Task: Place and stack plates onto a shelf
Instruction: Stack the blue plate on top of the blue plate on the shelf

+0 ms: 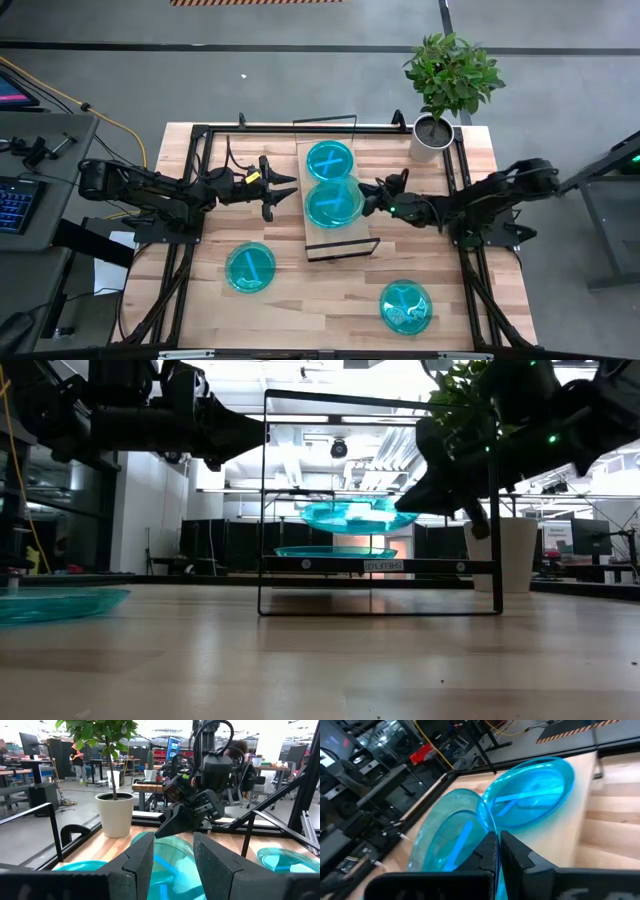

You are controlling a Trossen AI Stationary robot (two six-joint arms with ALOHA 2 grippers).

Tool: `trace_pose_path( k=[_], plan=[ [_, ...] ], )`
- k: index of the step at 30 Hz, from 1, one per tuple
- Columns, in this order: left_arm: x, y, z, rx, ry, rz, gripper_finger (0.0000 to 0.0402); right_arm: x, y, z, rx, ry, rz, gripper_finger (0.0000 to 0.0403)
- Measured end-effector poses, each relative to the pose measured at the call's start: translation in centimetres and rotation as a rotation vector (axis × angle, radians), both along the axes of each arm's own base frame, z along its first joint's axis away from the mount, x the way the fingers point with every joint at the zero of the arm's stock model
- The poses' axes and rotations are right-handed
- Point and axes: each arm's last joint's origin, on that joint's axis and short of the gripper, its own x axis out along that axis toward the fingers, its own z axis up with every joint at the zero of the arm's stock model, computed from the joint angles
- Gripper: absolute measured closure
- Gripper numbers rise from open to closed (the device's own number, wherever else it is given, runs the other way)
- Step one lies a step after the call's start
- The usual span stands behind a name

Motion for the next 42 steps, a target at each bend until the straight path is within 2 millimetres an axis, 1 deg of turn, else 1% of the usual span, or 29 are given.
trace_pose_path(
  k=[6,10,14,21,31,33,35,38,42],
  plan=[
    [0.0,0.0,0.0,0.0,0.0,0.0,0.0273,1.1,0.0,-1.2,0.037,-0.031,0.032,0.0403],
    [0.0,0.0,0.0,0.0,0.0,0.0,0.0273,2.6,0.1,-1.4,0.041,-0.021,0.059,0.0403],
    [0.0,0.0,0.0,0.0,0.0,0.0,0.0273,4.0,0.2,-1.4,0.002,0.004,0.072,0.0403],
    [0.0,0.0,-0.1,-0.001,0.006,0.0,0.0273,4.1,0.1,-1.7,-0.027,0.056,0.044,0.0403],
    [0.0,0.0,-0.1,-0.002,0.006,0.0,0.0273,4.0,0.1,-2.0,-0.056,0.111,0.07,0.0402],
    [0.0,0.0,-0.1,-0.002,0.006,0.0,0.0273,4.0,0.0,-1.8,-0.064,0.118,0.094,0.0393],
    [0.0,0.0,-0.1,-0.002,0.006,0.0,0.0273,4.0,-0.1,-1.5,-0.083,0.124,0.113,0.0375],
    [0.0,0.0,-0.1,-0.002,0.006,0.0,0.0273,3.7,-0.3,-0.7,-0.118,0.142,0.118,0.0334],
    [0.0,0.0,-0.1,-0.002,0.007,0.0,0.0273,2.9,-0.5,0.9,-0.159,0.176,0.124,0.0277]
  ],
)
